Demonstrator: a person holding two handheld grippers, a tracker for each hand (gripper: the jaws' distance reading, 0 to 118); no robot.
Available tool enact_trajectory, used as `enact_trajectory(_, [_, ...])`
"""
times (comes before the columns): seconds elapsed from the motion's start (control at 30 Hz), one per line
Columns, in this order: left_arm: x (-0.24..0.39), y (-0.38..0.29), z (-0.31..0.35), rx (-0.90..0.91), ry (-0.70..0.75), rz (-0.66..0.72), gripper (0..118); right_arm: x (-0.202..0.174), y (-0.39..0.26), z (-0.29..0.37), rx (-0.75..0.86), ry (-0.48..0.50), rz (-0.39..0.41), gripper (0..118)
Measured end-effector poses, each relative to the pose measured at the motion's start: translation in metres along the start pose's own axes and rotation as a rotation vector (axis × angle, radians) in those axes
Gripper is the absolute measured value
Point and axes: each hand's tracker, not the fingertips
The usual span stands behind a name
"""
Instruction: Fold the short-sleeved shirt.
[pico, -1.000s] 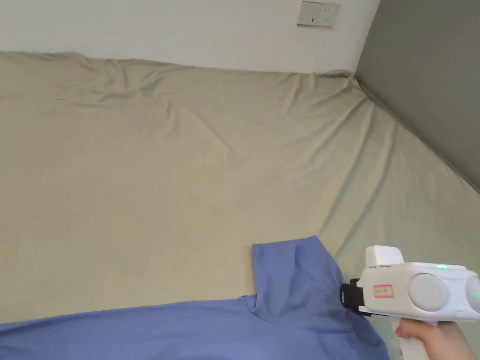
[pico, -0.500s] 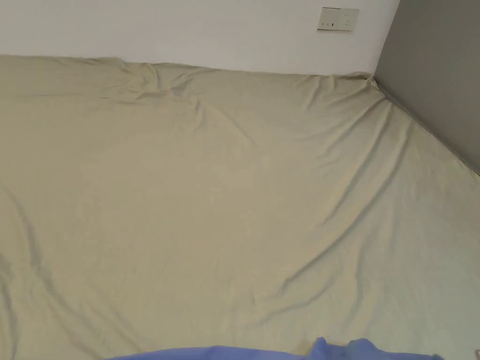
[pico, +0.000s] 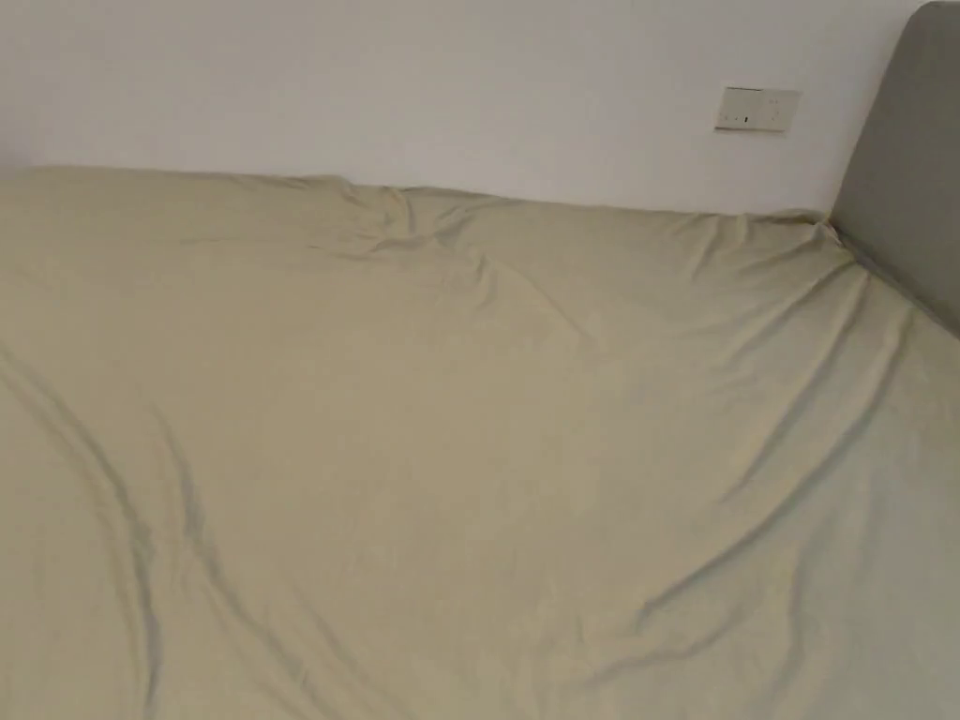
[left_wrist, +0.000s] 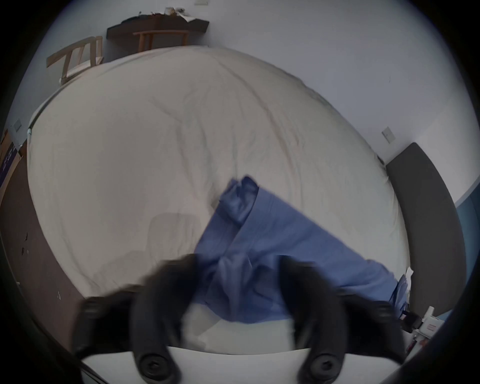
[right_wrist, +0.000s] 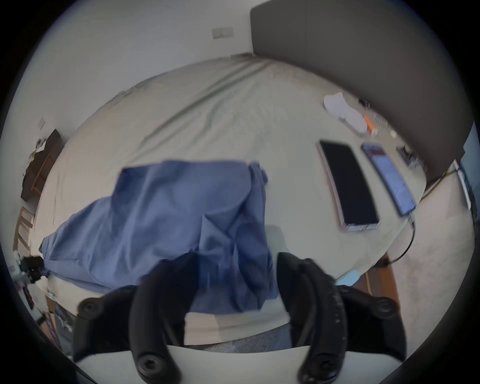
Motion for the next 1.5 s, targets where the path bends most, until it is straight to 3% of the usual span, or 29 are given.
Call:
enact_trajectory(0.1, [0.006,0.008,0.029,0.112,-0.007,-0.064,97,0.0,0.014,0.036,0.117,0.034,-0.002,71])
enact_trajectory(0.13, [0.007,0.011,0.041,0.137,-0.027,-0.083,86,0.0,0.018,0.047,0.159,0.07,-0.023,71])
enact_trajectory(0.17, [0.008,0.015,0.053,0.149,-0.056,-0.089,65,0.001,0.022,0.058,0.197,0.128,-0.045,68])
enact_trajectory(0.2, [0.006,0.019,0.063,0.15,-0.087,-0.083,19,0.0,0.027,0.068,0.22,0.185,-0.061,53])
enact_trajectory(0.23, [0.006,0.021,0.067,0.148,-0.102,-0.069,0,-0.001,0.029,0.073,0.236,0.218,-0.062,33])
enact_trajectory(0.27, [0.004,0.022,0.074,0.172,-0.125,-0.037,0,-0.005,0.031,0.077,0.263,0.223,-0.053,8])
enact_trajectory(0.3, [0.002,0.02,0.078,0.16,-0.134,-0.05,0,-0.009,0.032,0.08,0.301,0.216,-0.058,2])
enact_trajectory(0.47, [-0.016,0.02,0.053,0.094,-0.176,-0.035,0,-0.025,0.032,0.078,0.258,0.249,0.011,2])
enact_trajectory(0.53, [-0.026,0.025,0.035,0.07,-0.156,-0.032,9,-0.03,0.028,0.075,0.228,0.264,0.017,2])
enact_trajectory(0.57, [-0.037,0.03,0.024,0.056,-0.133,-0.01,26,-0.032,0.026,0.074,0.221,0.264,0.023,2])
enact_trajectory(0.6, [-0.043,0.035,0.011,0.029,-0.123,0.019,61,-0.034,0.025,0.073,0.21,0.263,0.032,2])
enact_trajectory(0.63, [-0.05,0.038,0.003,0.013,-0.137,0.048,85,-0.038,0.023,0.075,0.202,0.258,0.039,2])
enact_trajectory(0.67, [-0.059,0.041,-0.007,-0.01,-0.178,0.081,99,-0.04,0.021,0.075,0.193,0.25,0.043,2])
enact_trajectory(0.7, [-0.067,0.044,-0.014,-0.042,-0.221,0.121,100,-0.042,0.02,0.075,0.182,0.244,0.046,2])
enact_trajectory(0.8, [-0.079,0.046,-0.036,-0.166,-0.406,0.241,94,-0.048,0.018,0.075,0.16,0.215,0.04,2])
enact_trajectory(0.87, [-0.082,0.041,-0.058,-0.26,-0.462,0.256,96,-0.051,0.02,0.074,0.149,0.205,0.035,2])
enact_trajectory(0.9, [-0.076,0.039,-0.049,-0.15,-0.469,0.173,85,-0.054,0.02,0.075,0.148,0.205,0.032,2])
enact_trajectory(0.93, [-0.073,0.04,-0.046,-0.129,-0.524,0.116,66,-0.056,0.021,0.075,0.146,0.208,0.029,2])
enact_trajectory(0.97, [-0.069,0.041,-0.051,-0.16,-0.547,0.122,35,-0.058,0.023,0.075,0.145,0.213,0.027,2])
enact_trajectory(1.0, [-0.063,0.041,-0.058,-0.206,-0.546,0.162,35,-0.061,0.024,0.074,0.145,0.222,0.026,2])
enact_trajectory(1.07, [-0.052,0.038,-0.077,-0.262,-0.519,0.202,10,-0.065,0.027,0.074,0.145,0.24,0.029,2])
enact_trajectory(1.13, [-0.045,0.029,-0.082,-0.23,-0.534,0.221,7,-0.069,0.028,0.075,0.154,0.246,0.039,2])
enact_trajectory(1.33, [-0.088,0.036,-0.024,-0.01,-0.627,0.491,7,-0.063,0.028,0.08,0.166,0.254,0.053,2])
enact_trajectory(1.4, [-0.105,0.041,0.0,0.022,-0.604,0.472,7,-0.059,0.028,0.079,0.175,0.256,0.046,2])
enact_trajectory(1.5, [-0.124,0.054,0.04,0.159,-0.453,0.432,7,-0.055,0.026,0.079,0.188,0.271,0.033,2])
